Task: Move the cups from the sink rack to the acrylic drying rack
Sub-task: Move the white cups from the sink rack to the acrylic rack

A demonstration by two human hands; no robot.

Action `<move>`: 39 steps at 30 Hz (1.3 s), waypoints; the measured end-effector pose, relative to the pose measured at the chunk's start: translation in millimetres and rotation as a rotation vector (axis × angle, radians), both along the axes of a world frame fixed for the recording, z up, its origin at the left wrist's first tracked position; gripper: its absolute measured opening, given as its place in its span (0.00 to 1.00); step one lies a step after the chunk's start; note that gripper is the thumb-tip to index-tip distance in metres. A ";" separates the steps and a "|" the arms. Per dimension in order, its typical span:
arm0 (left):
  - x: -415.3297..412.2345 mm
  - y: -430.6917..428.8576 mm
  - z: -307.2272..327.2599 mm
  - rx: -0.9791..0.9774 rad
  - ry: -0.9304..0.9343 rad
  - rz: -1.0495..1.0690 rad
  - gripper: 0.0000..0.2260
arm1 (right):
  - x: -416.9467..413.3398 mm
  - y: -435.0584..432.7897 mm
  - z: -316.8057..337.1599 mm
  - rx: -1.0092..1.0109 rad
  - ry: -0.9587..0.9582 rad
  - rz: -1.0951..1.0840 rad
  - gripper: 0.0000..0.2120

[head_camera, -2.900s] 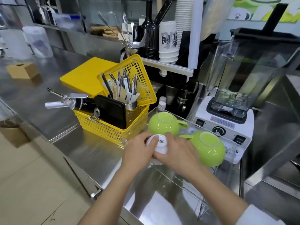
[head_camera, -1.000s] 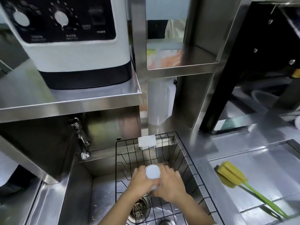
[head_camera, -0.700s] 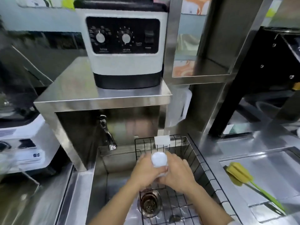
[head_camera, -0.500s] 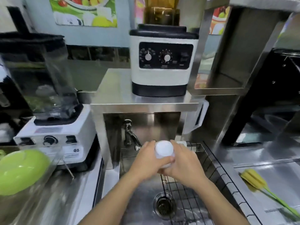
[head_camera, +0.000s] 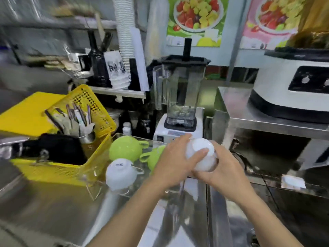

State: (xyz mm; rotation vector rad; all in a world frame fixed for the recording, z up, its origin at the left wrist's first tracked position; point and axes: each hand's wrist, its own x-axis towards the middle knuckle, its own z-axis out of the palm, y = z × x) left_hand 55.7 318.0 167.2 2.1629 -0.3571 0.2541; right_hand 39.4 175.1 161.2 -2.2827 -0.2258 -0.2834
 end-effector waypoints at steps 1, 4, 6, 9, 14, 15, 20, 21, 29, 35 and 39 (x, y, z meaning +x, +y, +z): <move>-2.9 16.0 -0.4 -0.039 -0.008 0.036 0.31 | -2.0 14.1 1.1 -0.002 0.000 0.038 0.35; -9.1 53.7 -6.3 -0.116 0.026 0.129 0.29 | -6.2 46.7 1.5 -0.021 0.035 0.128 0.35; -13.4 69.7 -12.0 -0.096 0.073 0.160 0.28 | -8.2 60.9 -2.1 -0.049 0.058 0.155 0.35; -20.0 82.7 -21.2 -0.010 0.122 0.184 0.22 | -10.0 72.1 -11.6 -0.100 0.078 0.163 0.34; -25.7 88.1 -31.7 0.112 0.180 0.183 0.22 | -16.8 75.3 -19.6 -0.140 0.111 0.156 0.32; -25.9 87.8 -33.3 0.127 0.180 0.176 0.22 | -17.4 75.1 -21.8 -0.151 0.113 0.151 0.32; -23.9 83.7 -44.9 0.195 0.169 0.173 0.21 | -15.3 71.8 -35.5 -0.209 0.104 0.123 0.31; -23.3 83.3 -46.9 0.215 0.164 0.172 0.21 | -15.2 71.6 -37.7 -0.211 0.110 0.120 0.31; -20.0 86.7 -55.1 0.284 0.197 0.093 0.28 | -10.1 79.4 -46.5 -0.324 0.072 0.056 0.34; -14.0 90.6 -55.0 0.198 0.207 0.070 0.28 | -6.2 87.4 -57.7 -0.409 0.029 0.018 0.37; -12.8 93.5 -55.0 0.300 0.186 0.075 0.31 | -4.9 87.8 -60.7 -0.388 0.064 0.045 0.39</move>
